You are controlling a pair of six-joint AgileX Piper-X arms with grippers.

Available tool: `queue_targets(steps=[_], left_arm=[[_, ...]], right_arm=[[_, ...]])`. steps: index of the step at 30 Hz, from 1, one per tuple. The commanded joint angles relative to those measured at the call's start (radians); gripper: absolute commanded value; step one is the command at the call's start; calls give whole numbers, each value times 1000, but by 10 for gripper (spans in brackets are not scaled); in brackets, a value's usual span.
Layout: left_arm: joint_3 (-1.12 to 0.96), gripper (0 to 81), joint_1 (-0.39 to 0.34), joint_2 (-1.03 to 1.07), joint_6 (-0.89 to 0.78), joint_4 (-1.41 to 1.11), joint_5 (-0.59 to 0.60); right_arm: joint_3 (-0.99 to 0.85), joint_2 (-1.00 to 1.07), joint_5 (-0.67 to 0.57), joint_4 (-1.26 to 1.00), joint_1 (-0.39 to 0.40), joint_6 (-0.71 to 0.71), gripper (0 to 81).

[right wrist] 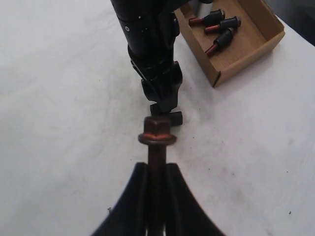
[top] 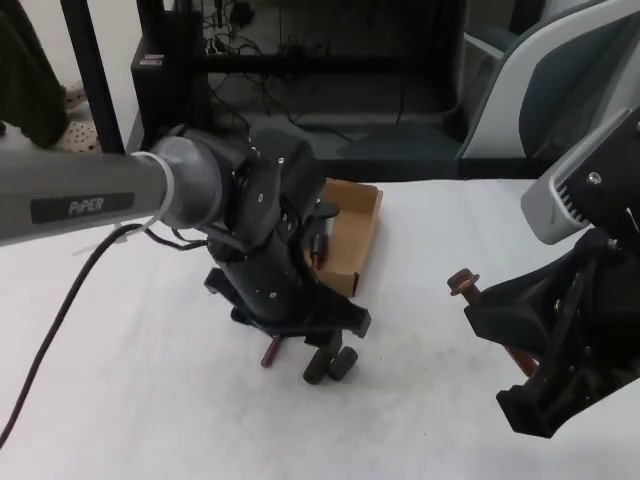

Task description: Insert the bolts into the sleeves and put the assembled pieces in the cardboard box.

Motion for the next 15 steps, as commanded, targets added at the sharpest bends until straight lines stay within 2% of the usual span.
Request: queue_targets(steps=[1, 7, 12, 15], left_arm=[[-6, 601, 2, -19, 11, -2, -11], [-6, 592, 2, -19, 11, -4, -11], [-6, 382, 2, -7, 36, -4, -19], [-6, 351, 2, -1, 49, -4, -11]], right_arm=[[-3, -11, -5, -7, 0, -4, 4], [-3, -11, -5, -7, 0, -4, 4], [-3, -11, -5, -7, 0, -4, 4], [-3, -11, -5, -7, 0, -4, 4]])
